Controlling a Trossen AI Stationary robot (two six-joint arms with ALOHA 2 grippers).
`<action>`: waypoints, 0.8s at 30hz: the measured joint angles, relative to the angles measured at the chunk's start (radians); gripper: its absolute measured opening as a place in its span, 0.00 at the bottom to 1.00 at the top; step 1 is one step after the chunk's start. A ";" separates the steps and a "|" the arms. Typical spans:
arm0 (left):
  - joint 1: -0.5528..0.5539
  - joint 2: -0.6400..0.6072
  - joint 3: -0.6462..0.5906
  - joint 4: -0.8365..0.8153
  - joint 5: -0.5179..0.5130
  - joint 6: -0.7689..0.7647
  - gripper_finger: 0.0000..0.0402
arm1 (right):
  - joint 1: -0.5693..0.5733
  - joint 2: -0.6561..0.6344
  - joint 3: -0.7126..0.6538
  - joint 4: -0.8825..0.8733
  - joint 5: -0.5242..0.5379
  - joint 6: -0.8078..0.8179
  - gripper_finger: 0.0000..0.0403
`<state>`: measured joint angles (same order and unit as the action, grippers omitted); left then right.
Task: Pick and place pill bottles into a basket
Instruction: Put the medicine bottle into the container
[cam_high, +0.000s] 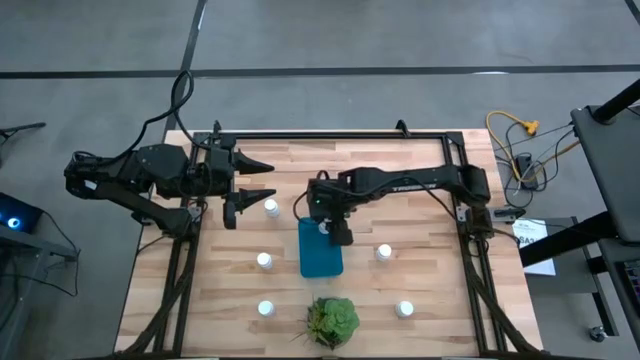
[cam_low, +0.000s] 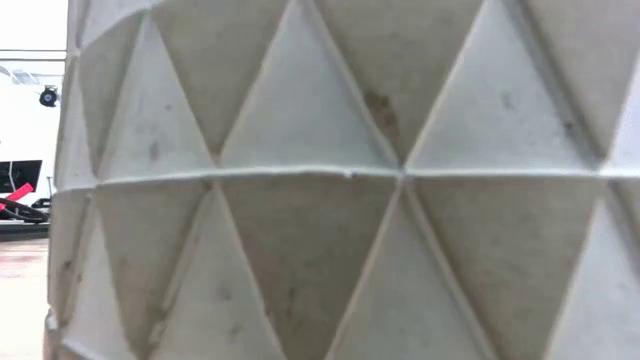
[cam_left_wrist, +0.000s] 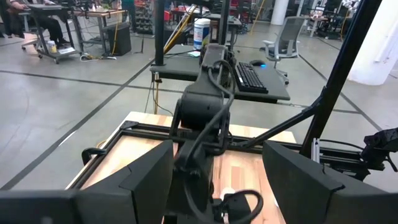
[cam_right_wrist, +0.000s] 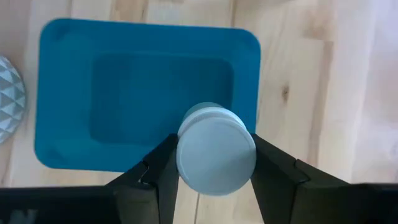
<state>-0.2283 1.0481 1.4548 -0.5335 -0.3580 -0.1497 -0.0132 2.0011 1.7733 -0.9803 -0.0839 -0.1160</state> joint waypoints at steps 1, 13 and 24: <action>0.000 0.000 0.000 0.000 0.000 0.000 0.57 | 0.000 0.007 0.000 0.007 -0.003 -0.001 0.37; 0.000 0.000 0.000 0.000 0.000 0.000 0.57 | 0.000 0.012 -0.058 0.062 -0.004 -0.026 0.37; 0.000 0.000 0.000 0.000 0.000 0.000 0.57 | 0.000 0.012 -0.173 0.152 -0.003 -0.008 0.37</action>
<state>-0.2283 1.0481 1.4548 -0.5335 -0.3576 -0.1501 -0.0132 2.0132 1.6005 -0.8288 -0.0867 -0.1239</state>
